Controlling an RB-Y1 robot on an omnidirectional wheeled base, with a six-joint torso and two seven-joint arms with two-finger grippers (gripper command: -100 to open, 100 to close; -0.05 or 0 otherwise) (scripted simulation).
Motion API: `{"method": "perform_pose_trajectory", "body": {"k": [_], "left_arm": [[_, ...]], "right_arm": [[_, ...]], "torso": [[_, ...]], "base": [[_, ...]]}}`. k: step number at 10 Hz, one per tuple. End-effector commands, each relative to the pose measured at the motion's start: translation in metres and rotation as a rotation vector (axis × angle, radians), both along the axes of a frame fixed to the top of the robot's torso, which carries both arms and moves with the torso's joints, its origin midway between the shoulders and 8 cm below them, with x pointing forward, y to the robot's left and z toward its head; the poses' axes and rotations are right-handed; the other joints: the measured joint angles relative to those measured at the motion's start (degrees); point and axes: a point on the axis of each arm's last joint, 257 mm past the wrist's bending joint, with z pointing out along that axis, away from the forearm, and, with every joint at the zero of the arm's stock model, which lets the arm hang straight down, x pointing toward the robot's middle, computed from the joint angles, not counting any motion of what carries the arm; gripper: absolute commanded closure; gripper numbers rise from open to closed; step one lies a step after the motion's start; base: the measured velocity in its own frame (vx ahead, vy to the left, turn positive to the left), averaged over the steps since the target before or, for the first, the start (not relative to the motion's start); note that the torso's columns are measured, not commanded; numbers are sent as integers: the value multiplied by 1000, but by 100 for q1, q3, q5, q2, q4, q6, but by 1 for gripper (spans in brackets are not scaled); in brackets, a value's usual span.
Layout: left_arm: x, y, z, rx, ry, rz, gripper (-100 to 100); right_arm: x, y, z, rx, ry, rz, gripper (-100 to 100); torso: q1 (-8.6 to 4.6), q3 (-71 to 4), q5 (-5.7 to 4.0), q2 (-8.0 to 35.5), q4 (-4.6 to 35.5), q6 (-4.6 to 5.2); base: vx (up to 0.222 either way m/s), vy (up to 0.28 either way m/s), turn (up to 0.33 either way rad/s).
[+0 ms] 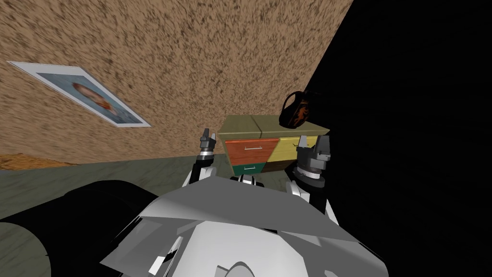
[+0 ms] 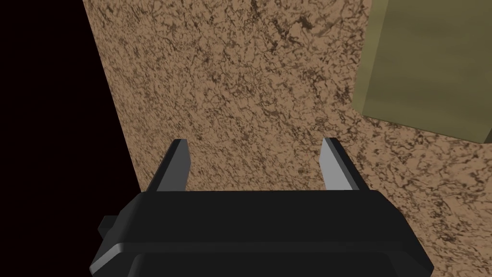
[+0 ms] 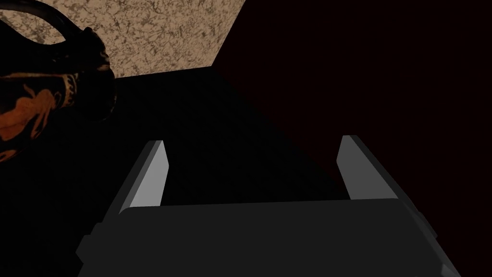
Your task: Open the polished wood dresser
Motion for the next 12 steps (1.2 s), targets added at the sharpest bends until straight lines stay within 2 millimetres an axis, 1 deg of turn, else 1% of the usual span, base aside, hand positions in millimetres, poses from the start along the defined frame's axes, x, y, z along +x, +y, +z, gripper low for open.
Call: {"method": "perform_pose_trajectory", "body": {"k": [1, 2, 5, 6, 7, 8, 9, 10, 11, 12], "left_arm": [[0, 0, 0, 0, 0, 0, 0], [0, 0, 0, 0, 0, 0, 0], [0, 0, 0, 0, 0, 0, 0], [0, 0, 0, 0, 0, 0, 0], [0, 0, 0, 0, 0, 0, 0], [0, 0, 0, 0, 0, 0, 0], [0, 0, 0, 0, 0, 0, 0], [0, 0, 0, 0, 0, 0, 0], [0, 0, 0, 0, 0, 0, 0], [0, 0, 0, 0, 0, 0, 0]], "right_arm": [[2, 9, -3, -81, -15, -52, -100], [2, 9, -3, -91, -17, -67, -100], [6, 20, -6, -186, -44, -129, -100], [6, 20, -6, -200, -48, -149, -100], [8, 26, -8, -240, -62, -171, -100], [8, 26, -8, -255, -66, -193, -100], [11, 32, -10, -294, -82, -214, -100], [11, 32, -10, -310, -86, -238, -100], [13, 38, -12, -349, -103, -259, -100], [13, 38, -12, -365, -108, -283, -100]], "torso": [[0, -1, 0, -1, -1, -1], [-3, -1, 0, -1, -1, 0], [0, 0, 1, 0, 0, -1], [-1, -2, 0, -2, -1, 0], [-4, -1, 0, -1, -1, -1], [-2, -1, 0, -2, -1, 1], [-3, 0, 0, 1, 0, -1], [2, 2, 1, 3, 1, 0], [0, 0, 1, 1, 0, -1], [-2, -2, 0, -3, -1, 1]], "base": [[9, 45, -79], [6, 34, -38], [8, 50, -66], [9, 44, -46], [12, 48, -89], [5, 44, -55], [-3, 58, -97], [1, 55, -45], [10, 54, -106], [6, 50, -48]]}}
